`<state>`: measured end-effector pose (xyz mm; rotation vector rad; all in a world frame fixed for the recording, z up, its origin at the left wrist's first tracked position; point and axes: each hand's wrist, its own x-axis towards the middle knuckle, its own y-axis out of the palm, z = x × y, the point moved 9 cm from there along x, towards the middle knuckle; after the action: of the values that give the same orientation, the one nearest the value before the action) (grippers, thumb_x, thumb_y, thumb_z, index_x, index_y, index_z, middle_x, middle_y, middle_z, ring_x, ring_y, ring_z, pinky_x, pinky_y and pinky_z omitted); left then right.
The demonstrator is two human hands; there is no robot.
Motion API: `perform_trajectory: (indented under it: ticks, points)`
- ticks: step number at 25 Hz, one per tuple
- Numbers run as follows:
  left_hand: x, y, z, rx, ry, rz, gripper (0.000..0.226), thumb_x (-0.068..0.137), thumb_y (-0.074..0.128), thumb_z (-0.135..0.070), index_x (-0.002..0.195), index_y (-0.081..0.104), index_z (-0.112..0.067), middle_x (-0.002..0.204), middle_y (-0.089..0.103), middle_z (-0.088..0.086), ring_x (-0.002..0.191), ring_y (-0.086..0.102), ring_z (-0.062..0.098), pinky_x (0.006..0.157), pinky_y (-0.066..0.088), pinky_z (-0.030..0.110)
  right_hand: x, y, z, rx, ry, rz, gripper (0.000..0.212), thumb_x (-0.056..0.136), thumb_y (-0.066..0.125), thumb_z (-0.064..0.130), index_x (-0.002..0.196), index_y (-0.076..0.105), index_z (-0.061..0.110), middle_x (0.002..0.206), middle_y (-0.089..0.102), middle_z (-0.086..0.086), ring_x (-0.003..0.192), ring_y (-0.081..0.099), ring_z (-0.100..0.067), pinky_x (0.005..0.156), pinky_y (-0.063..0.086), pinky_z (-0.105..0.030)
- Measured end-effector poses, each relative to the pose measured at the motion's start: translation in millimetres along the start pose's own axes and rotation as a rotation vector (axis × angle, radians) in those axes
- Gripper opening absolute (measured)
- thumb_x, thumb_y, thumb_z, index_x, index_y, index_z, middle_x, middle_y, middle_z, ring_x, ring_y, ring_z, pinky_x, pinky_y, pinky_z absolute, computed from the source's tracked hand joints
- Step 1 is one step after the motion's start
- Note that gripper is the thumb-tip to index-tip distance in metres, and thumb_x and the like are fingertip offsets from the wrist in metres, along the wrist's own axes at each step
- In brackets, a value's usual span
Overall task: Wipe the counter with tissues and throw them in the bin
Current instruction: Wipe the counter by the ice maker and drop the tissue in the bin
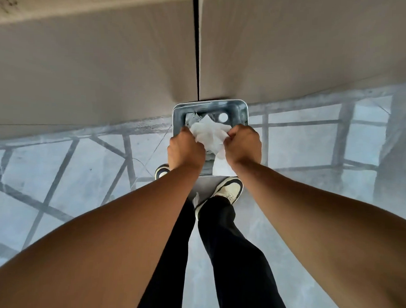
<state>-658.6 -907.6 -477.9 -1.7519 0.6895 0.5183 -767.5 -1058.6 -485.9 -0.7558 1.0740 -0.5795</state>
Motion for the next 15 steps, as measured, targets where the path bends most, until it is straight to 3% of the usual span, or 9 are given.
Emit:
perform_trajectory:
  ticks: [4, 10, 15]
  points:
    - [7, 9, 2, -0.003, 0.038, 0.003, 0.027, 0.088, 0.059, -0.013, 0.115, 0.059, -0.006, 0.106, 0.069, 0.02, 0.099, 0.064, 0.043, 0.083, 0.053, 0.045, 6, 10, 5, -0.002, -0.033, 0.004, 0.013, 0.091, 0.063, 0.016, 0.102, 0.069, 0.017, 0.107, 0.065, -0.007, 0.085, 0.065, -0.025, 0.068, 0.047, -0.027]
    - [-11, -5, -5, 0.026, 0.127, 0.066, 0.047, 0.086, 0.067, -0.03, 0.125, 0.054, -0.008, 0.108, 0.071, 0.015, 0.101, 0.066, 0.038, 0.086, 0.054, 0.044, -16, -5, 11, 0.06, -0.079, 0.066, 0.043, 0.087, 0.07, 0.025, 0.125, 0.052, 0.018, 0.125, 0.051, -0.008, 0.102, 0.062, -0.028, 0.084, 0.054, -0.038]
    - [-42, -39, -28, 0.122, 0.282, 0.098, 0.059, 0.087, 0.065, -0.037, 0.138, 0.047, -0.015, 0.132, 0.058, 0.012, 0.118, 0.058, 0.034, 0.093, 0.054, 0.047, -35, -35, 20, 0.07, -0.113, 0.191, 0.064, 0.084, 0.072, 0.036, 0.139, 0.043, 0.02, 0.133, 0.043, -0.009, 0.117, 0.054, -0.03, 0.097, 0.049, -0.04]
